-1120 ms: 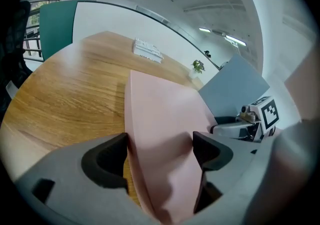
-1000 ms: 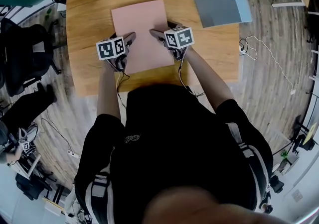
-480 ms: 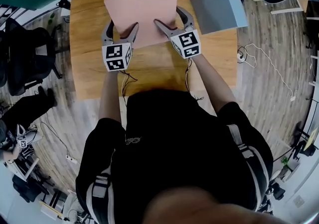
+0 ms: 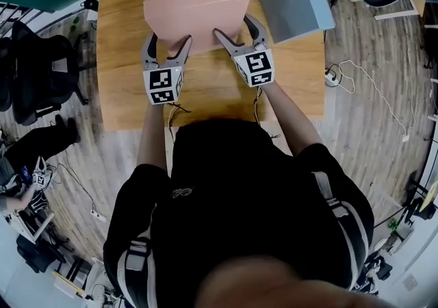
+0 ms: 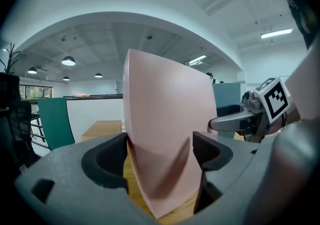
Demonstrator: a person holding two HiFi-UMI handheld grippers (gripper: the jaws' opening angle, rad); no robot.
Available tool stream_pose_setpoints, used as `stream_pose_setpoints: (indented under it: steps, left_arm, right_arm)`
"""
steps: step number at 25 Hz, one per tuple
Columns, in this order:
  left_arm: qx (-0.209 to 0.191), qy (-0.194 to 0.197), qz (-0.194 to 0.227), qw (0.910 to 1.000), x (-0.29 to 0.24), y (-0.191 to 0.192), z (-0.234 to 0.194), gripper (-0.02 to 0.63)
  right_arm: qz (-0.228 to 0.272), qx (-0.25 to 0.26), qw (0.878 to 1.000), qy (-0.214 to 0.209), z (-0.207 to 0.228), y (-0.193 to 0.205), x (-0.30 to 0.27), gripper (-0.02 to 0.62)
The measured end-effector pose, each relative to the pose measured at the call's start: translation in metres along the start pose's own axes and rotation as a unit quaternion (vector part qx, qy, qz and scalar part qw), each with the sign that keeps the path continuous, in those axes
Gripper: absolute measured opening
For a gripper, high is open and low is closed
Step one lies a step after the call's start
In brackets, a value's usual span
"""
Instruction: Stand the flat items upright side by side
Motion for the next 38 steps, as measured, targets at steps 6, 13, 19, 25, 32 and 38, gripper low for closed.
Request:
stream_pose_setpoints:
  steps: [6, 13, 19, 25, 32, 38]
  left_arm:
    - [0.037, -0.001, -0.006, 0.9993, 0.029, 0.010, 0.026, 0.420]
    - [0.035, -0.016, -0.025, 0.9990, 0.048, 0.025, 0.055, 0.420]
    - [0.003, 0.020, -0.039, 0.9990, 0.069, 0.034, 0.044, 0.431]
    - [-0.111, 0.140, -0.108, 0.9778, 0.067, 0.048, 0.013, 0.457]
    - [-0.155, 0.233, -0.074, 0.9571, 0.043, 0.015, 0.019, 0.463]
    - [-0.159, 0.231, -0.033, 0.9594, 0.034, 0.009, 0.033, 0.341]
  right_arm:
    - [0.005, 0.004, 0.999, -0.032, -0.001, 0.008, 0.014, 0.376]
    - [0.009, 0.024, 0.995, -0.091, 0.004, 0.019, 0.026, 0.382]
    - [0.008, 0.033, 0.991, -0.128, -0.003, 0.017, 0.027, 0.383]
    - [-0.020, 0.014, 0.990, -0.142, -0.011, 0.041, 0.056, 0.384]
    - [-0.101, -0.011, 0.994, -0.035, 0.024, 0.098, 0.141, 0.365]
    - [-0.124, 0.166, 0.970, 0.127, 0.107, 0.045, 0.218, 0.348]
Point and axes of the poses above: the fingertips, and each gripper's own axes: x backward along the fingers, z to its right, y out of its underside, the point moved 3 cm from there along x, backward along the fingers, and after that the axes turned 12 degrees about -z, right-handed, at the moved point
